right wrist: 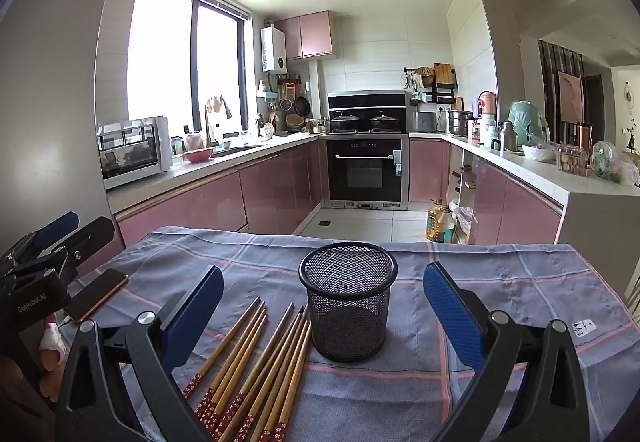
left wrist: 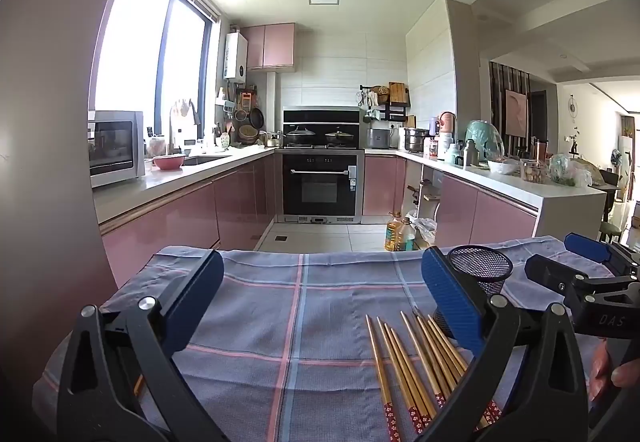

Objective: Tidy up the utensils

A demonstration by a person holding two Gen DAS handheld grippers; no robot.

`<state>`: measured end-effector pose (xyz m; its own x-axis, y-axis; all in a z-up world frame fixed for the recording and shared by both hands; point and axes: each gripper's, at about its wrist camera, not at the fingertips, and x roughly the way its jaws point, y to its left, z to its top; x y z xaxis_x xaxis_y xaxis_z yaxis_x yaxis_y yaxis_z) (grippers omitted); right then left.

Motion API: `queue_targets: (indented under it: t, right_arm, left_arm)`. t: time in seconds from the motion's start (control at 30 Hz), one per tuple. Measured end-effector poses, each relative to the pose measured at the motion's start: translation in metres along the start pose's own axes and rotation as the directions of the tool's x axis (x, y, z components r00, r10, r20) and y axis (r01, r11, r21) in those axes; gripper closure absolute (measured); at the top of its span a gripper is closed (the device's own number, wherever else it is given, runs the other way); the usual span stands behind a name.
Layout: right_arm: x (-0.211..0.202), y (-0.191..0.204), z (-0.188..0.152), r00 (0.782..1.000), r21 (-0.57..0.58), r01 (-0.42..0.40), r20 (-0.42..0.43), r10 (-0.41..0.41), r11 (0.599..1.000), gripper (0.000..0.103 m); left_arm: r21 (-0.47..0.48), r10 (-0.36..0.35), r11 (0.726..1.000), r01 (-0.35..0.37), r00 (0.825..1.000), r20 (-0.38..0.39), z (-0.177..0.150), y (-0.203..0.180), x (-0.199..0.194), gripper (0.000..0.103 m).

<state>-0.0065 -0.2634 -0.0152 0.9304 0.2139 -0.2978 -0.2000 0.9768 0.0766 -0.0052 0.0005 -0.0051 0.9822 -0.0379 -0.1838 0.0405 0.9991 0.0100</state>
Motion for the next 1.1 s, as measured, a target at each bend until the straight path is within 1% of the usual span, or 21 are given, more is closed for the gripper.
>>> queue_targets:
  t: [0.27,0.3,0.47,0.73,1.1]
  right_arm:
    - [0.0002,-0.0002,-0.0026,1.000,0.002,0.000,0.001,0.000,1.000,0.006]
    - [-0.0001,0.0056,-0.0004,1.000,0.002,0.000,0.001,0.000,1.000,0.006]
    - [-0.0003,-0.0041,-0.0013,1.000,0.002,-0.005,-0.004,0.005,1.000,0.006]
    - [-0.0002,0.0031,-0.0012,1.000,0.001,-0.001,0.000,0.001,1.000,0.006]
    - [-0.0008,0.0024,-0.0024,1.000,0.004,-0.002,0.002,0.002,1.000,0.006]
  left_arm:
    - [-0.001,0.001,1.000,-0.001,1.000,0.000,0.0002,0.0001,-0.0001,0.006]
    - [-0.002,0.001,1.000,-0.001,1.000,0.000,0.0003,0.0001,-0.0001,0.006]
    - [-0.001,0.001,1.000,-0.001,1.000,0.001,0.0007,-0.0004,0.0012,0.006]
    - [-0.003,0.000,1.000,0.000,1.000,0.002,0.0004,-0.0002,0.0012,0.006]
    - [-0.004,0.000,1.000,0.000,1.000,0.002,-0.0003,-0.0005,0.0018,0.006]
